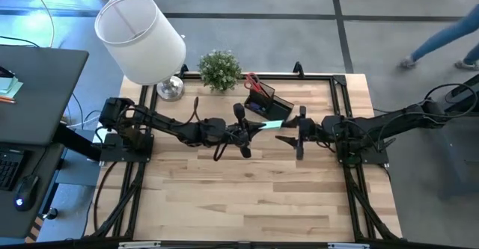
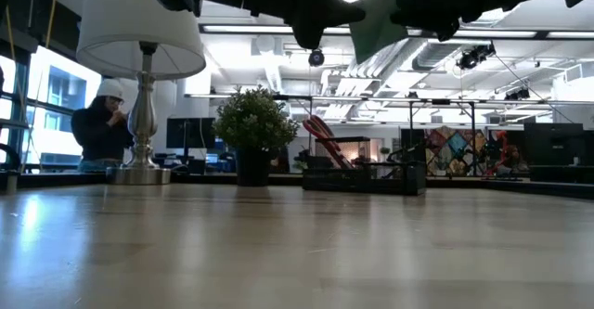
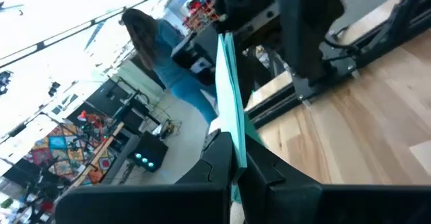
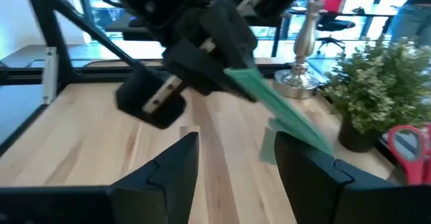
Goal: Pick and place office supplies into organizer
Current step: Put the blue sticky notes in the black desk organizer
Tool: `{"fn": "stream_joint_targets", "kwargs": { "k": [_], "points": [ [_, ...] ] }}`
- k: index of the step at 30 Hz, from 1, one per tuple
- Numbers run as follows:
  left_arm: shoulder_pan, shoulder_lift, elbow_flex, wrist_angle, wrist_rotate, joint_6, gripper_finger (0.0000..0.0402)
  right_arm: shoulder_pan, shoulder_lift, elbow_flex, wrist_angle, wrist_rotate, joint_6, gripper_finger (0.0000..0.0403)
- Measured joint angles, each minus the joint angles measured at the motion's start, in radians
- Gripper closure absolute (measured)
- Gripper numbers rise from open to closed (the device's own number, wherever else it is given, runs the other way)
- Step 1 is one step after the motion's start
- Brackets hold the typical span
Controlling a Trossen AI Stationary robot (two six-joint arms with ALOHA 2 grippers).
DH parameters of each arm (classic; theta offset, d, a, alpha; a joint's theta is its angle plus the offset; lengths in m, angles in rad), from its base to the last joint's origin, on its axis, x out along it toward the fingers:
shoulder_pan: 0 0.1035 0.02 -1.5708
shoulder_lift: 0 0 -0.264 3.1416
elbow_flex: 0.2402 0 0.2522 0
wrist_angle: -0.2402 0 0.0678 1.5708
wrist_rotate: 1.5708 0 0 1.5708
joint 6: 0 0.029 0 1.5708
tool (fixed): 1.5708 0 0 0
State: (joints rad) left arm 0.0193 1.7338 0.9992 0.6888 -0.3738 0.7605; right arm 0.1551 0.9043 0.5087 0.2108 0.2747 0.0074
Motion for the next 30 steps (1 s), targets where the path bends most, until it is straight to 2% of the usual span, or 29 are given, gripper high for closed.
{"fn": "stream_joint_targets", "kwargs": {
  "k": [17, 23, 30],
  "points": [
    [0.0, -0.003, 0.0, 0.019, 0.001, -0.005, 0.0401, 0.0, 0.0, 0.0, -0.162, 0.072, 0.029, 0.023],
    [-0.003, -0.009, 0.0, 0.02, 0.004, -0.007, 0.0401, 0.0, 0.0, 0.0, -0.279, 0.193, 0.064, 0.0233],
    [-0.003, -0.009, 0.0, 0.019, 0.021, -0.016, 0.0401, 0.0, 0.0, 0.0, -0.261, 0.185, 0.037, 0.0233]
  ]
}}
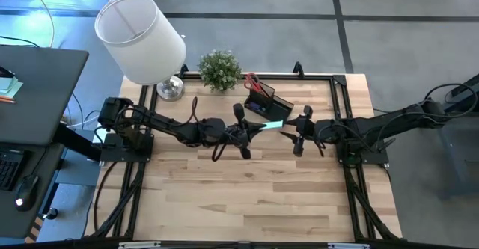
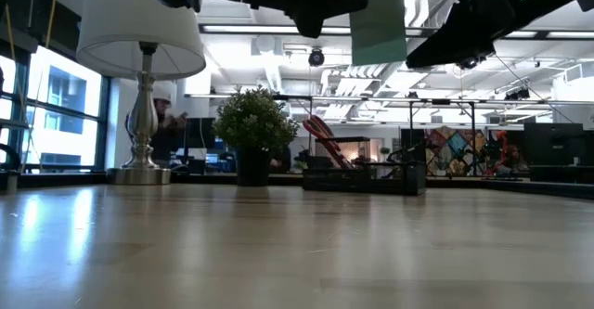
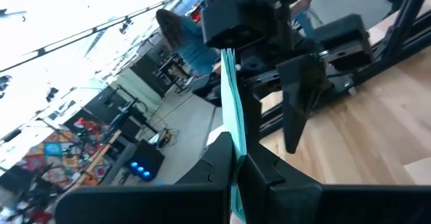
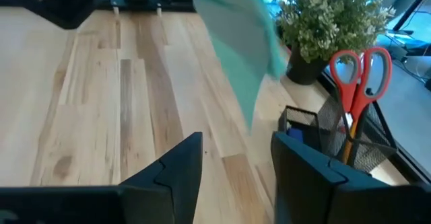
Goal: Pick and place office supplies into organizer
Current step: Put the blue sticky notes in the black desk organizer
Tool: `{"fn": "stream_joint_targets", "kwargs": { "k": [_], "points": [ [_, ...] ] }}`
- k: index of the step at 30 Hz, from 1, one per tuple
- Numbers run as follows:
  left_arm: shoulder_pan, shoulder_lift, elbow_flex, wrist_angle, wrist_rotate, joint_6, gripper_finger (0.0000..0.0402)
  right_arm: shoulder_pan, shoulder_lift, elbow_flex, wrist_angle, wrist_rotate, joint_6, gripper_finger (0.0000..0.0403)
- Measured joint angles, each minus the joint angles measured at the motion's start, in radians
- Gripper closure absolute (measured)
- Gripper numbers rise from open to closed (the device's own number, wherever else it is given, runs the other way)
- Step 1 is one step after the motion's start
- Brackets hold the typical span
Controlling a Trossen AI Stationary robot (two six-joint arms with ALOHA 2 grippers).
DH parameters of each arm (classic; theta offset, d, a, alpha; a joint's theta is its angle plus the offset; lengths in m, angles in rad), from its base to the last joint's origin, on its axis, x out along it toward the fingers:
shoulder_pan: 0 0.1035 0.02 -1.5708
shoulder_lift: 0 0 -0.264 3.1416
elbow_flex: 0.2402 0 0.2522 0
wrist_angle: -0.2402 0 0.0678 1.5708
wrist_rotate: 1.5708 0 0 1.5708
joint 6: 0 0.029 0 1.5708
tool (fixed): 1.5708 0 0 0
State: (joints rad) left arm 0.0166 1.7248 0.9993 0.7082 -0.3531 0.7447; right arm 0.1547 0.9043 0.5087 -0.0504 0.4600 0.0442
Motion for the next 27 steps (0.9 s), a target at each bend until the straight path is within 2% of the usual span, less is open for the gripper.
{"fn": "stream_joint_targets", "kwargs": {
  "k": [4, 11, 22, 27],
  "points": [
    [0.001, 0.0, 0.0, 0.001, 0.046, -0.034, 0.0401, 0.0, 0.0, 0.0, 0.027, -0.011, 0.0, 0.023],
    [0.002, 0.0, 0.003, 0.001, 0.047, -0.043, 0.0401, 0.0, 0.0, 0.0, 0.111, -0.11, -0.011, 0.0226],
    [0.003, 0.0, 0.004, 0.008, 0.048, -0.052, 0.0401, 0.0, 0.0, 0.0, 0.166, -0.139, -0.011, 0.0251],
    [0.003, 0.0, 0.004, 0.021, 0.088, -0.081, 0.0401, 0.0, 0.032, 0.0, 0.187, -0.139, -0.018, 0.0264]
  ]
}}
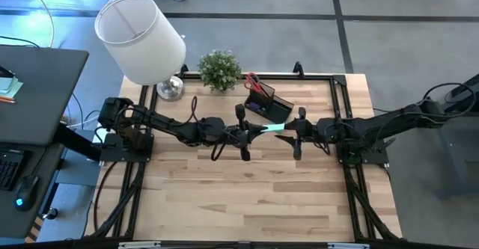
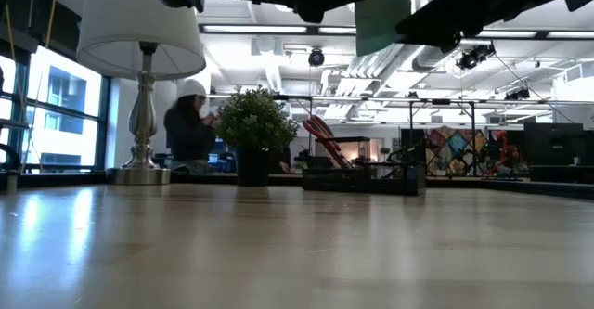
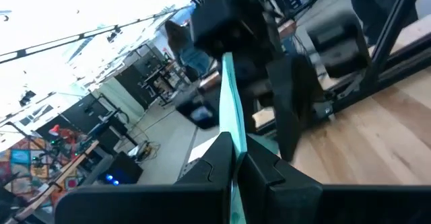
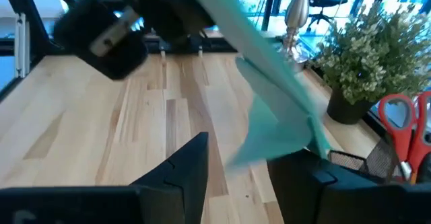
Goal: Pick and place office supplies into organizer
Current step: Put the blue sticky notes in the black desk organizer
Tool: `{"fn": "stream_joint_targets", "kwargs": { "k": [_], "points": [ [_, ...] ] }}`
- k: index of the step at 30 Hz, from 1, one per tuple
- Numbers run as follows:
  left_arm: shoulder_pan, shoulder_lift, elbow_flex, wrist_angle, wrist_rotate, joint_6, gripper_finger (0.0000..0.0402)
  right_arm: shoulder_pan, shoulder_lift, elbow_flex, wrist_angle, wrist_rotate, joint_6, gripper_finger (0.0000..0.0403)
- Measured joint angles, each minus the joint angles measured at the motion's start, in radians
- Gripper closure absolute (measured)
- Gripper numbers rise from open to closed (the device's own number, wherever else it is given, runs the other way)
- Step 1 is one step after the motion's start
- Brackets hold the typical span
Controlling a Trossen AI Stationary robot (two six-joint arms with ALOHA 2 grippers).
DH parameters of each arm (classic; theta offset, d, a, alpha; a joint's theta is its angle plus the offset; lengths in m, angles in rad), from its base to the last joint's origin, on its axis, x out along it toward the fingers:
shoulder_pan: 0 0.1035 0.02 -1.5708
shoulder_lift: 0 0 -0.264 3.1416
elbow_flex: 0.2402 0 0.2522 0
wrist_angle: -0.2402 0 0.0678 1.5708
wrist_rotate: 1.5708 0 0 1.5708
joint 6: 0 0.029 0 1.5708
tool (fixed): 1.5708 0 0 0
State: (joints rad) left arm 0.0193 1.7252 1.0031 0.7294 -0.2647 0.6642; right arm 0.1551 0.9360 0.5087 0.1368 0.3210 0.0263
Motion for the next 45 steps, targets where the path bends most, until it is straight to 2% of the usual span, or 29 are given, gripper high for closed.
{"fn": "stream_joint_targets", "kwargs": {
  "k": [7, 19, 26, 31, 39, 45],
  "points": [
    [0.0, 0.0, 0.0, 0.004, 0.004, -0.011, 0.0401, -0.031, 0.084, 0.0, 0.022, 0.007, -0.022, 0.0265],
    [0.0, 0.0, 0.0, -0.023, -0.039, 0.022, 0.0401, -0.064, 0.09, 0.0, 0.101, -0.12, -0.037, 0.0265],
    [0.0, 0.0, 0.0, -0.024, -0.038, 0.04, 0.0401, -0.064, 0.09, 0.0, 0.145, -0.121, -0.004, 0.0265],
    [0.0, 0.001, 0.0, -0.033, 0.012, 0.039, 0.0401, -0.081, 0.091, 0.0, 0.178, -0.115, 0.003, 0.0265],
    [0.0, 0.001, 0.0, -0.033, 0.019, 0.038, 0.0401, -0.11, 0.092, 0.0, 0.139, -0.113, 0.044, 0.0265],
    [0.0, 0.001, 0.0, -0.033, 0.022, 0.035, 0.0401, -0.116, 0.093, 0.0, 0.159, -0.134, 0.01, 0.0265]
  ]
}}
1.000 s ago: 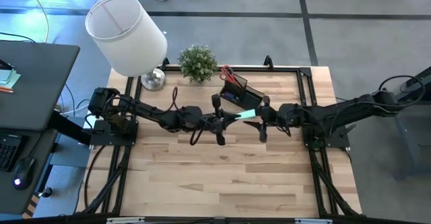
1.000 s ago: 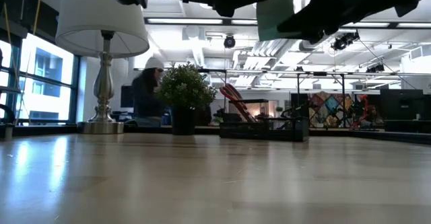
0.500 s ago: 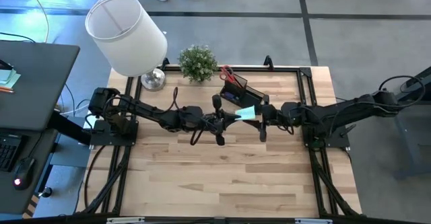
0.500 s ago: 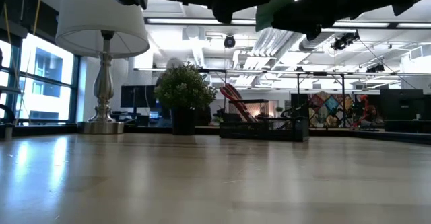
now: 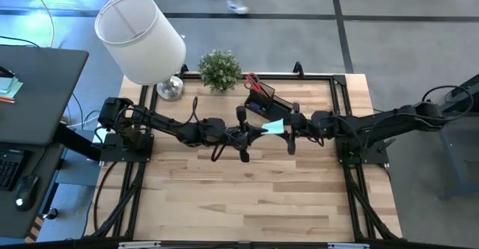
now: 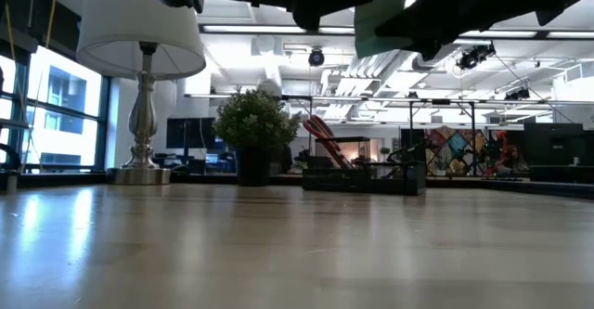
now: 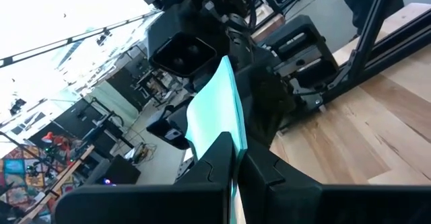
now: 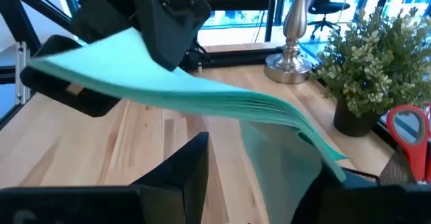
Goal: Pick and place office supplies into organizer
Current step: Put the blue sticky notes in the black desk organizer
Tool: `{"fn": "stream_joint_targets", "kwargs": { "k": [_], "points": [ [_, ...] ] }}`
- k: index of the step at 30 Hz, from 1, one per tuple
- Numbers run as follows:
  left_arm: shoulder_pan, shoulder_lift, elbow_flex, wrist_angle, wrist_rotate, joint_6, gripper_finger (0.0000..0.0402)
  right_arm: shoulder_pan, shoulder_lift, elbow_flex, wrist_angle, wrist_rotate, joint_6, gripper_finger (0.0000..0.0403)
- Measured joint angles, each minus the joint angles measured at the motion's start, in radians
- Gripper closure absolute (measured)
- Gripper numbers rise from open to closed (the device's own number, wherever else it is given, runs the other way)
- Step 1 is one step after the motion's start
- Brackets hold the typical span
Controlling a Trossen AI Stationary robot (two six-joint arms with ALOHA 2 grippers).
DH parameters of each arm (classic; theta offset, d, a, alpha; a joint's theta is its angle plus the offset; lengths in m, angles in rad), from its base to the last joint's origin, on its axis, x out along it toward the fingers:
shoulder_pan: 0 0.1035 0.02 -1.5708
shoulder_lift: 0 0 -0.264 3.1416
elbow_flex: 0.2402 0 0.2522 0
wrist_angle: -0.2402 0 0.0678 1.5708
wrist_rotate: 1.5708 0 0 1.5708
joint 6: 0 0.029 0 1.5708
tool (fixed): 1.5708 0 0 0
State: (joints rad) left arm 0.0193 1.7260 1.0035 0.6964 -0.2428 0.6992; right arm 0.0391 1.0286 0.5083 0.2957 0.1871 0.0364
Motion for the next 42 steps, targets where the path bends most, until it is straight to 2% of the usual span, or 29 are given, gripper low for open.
{"fn": "stream_joint_targets", "kwargs": {
  "k": [14, 17, 22, 24, 28, 33, 42],
  "points": [
    [0.0, 0.0, 0.0, -0.012, 0.0, -0.001, 0.0401, 0.0, 0.0, 0.0, 0.009, 0.056, 0.016, 0.0274],
    [-0.001, 0.0, 0.0, -0.012, 0.0, 0.0, 0.0401, 0.0, 0.0, 0.0, 0.009, 0.049, 0.016, 0.0304],
    [-0.001, 0.0, 0.0, -0.012, 0.0, 0.001, 0.0401, 0.0, 0.0, 0.0, 0.009, 0.036, 0.012, 0.0383],
    [-0.001, 0.0, 0.0, -0.013, 0.0, 0.001, 0.0401, -0.001, 0.0, 0.0, 0.013, 0.011, 0.011, 0.0397],
    [-0.001, 0.0, 0.0, -0.014, 0.0, 0.003, 0.0401, -0.001, 0.0, 0.0, 0.034, -0.007, 0.01, 0.0384],
    [0.0, 0.014, 0.0, -0.014, 0.001, 0.01, 0.0401, -0.001, 0.0, 0.0, 0.069, -0.069, 0.008, 0.04],
    [0.0, 0.037, 0.0, -0.003, 0.001, 0.04, 0.0402, -0.001, 0.004, 0.0, 0.07, -0.13, 0.008, 0.04]
  ]
}}
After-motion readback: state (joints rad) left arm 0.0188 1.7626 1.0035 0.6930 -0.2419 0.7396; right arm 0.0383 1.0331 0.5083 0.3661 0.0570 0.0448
